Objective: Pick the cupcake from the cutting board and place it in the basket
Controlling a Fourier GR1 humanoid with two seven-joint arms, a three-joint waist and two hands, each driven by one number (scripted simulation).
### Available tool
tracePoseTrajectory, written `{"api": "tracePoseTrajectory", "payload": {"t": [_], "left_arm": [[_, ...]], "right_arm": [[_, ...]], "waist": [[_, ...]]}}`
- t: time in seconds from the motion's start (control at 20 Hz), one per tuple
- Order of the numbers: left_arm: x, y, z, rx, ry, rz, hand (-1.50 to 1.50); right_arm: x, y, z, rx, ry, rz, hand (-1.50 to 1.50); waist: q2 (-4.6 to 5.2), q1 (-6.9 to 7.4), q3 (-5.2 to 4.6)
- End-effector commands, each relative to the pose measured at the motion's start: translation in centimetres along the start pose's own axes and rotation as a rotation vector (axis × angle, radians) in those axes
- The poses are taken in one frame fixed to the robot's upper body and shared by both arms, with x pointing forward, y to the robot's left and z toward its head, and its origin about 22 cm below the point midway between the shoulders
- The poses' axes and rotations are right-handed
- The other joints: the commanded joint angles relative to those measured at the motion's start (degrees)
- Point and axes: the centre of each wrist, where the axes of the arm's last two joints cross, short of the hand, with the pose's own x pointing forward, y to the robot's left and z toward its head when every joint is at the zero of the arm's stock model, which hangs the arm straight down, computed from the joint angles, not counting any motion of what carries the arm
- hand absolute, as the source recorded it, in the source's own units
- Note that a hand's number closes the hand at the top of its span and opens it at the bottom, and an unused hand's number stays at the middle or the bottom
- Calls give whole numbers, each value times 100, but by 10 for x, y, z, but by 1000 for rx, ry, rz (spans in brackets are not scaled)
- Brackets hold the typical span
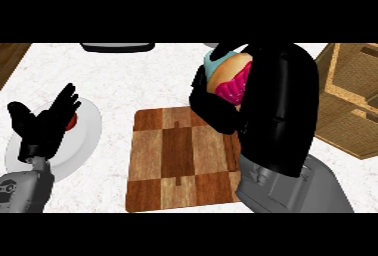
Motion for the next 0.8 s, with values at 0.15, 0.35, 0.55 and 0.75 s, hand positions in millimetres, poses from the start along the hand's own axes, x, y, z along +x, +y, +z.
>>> {"api": "tracePoseTrajectory", "payload": {"t": [0.15,0.35,0.55,0.75], "left_arm": [[7,2,-5,-9,1,-18,0],[2,5,-3,-1,9,3,0],[13,4,11,-8,-1,-15,0],[5,7,4,-21,-3,4,0]], "right_arm": [[-12,-9,-56,-85,182,205,150],[-41,-33,-65,-142,224,208,150],[-91,-52,-82,-138,235,241,150],[-123,-60,-109,-137,233,265,150]], "waist": [[27,14,2],[19,-18,5],[10,23,12],[29,37,9]]}}
